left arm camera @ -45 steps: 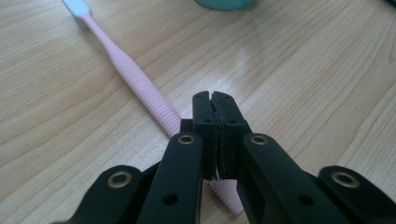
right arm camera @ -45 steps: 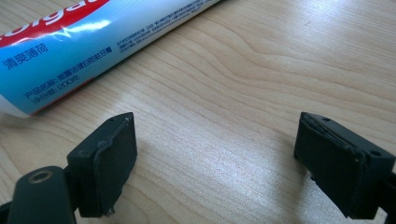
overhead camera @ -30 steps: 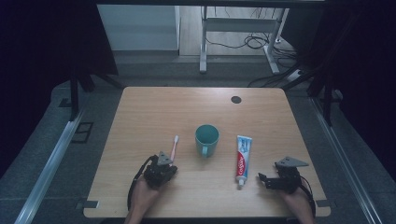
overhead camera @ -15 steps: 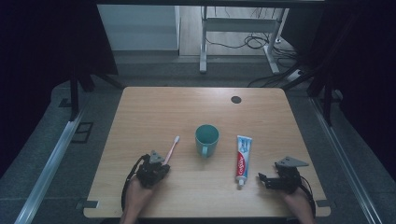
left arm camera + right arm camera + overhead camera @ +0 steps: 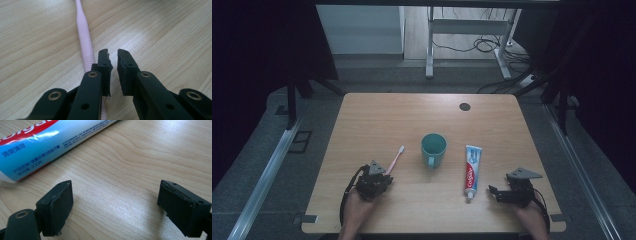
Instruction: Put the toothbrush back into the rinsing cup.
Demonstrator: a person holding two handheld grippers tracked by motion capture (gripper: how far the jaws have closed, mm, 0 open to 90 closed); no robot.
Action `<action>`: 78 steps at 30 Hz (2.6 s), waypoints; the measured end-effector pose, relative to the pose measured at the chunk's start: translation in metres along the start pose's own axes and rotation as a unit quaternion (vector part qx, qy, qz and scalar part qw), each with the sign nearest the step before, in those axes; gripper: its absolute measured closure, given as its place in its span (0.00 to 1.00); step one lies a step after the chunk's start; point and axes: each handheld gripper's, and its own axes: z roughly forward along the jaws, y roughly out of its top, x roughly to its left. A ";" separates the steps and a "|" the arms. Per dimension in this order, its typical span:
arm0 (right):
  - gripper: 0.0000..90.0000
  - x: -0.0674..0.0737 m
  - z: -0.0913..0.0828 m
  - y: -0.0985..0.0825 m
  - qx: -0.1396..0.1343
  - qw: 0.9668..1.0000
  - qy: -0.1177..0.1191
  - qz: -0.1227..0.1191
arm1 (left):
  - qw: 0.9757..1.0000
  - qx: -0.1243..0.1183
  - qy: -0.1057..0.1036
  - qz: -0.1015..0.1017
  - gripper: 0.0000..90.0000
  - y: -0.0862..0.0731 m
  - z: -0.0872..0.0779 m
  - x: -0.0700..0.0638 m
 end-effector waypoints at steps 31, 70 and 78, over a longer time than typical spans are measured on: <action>0.14 0.000 0.000 0.000 0.001 1.000 0.000 0.000 | 0.998 0.047 0.023 -0.020 0.55 0.008 -0.002 0.023; 0.14 0.000 0.000 0.000 0.001 1.000 0.000 0.000 | 0.979 0.206 0.017 -0.001 0.57 0.080 0.032 0.030; 0.14 0.000 0.000 0.000 0.001 1.000 -0.001 0.000 | 0.971 0.237 0.016 -0.001 0.59 0.092 0.038 0.032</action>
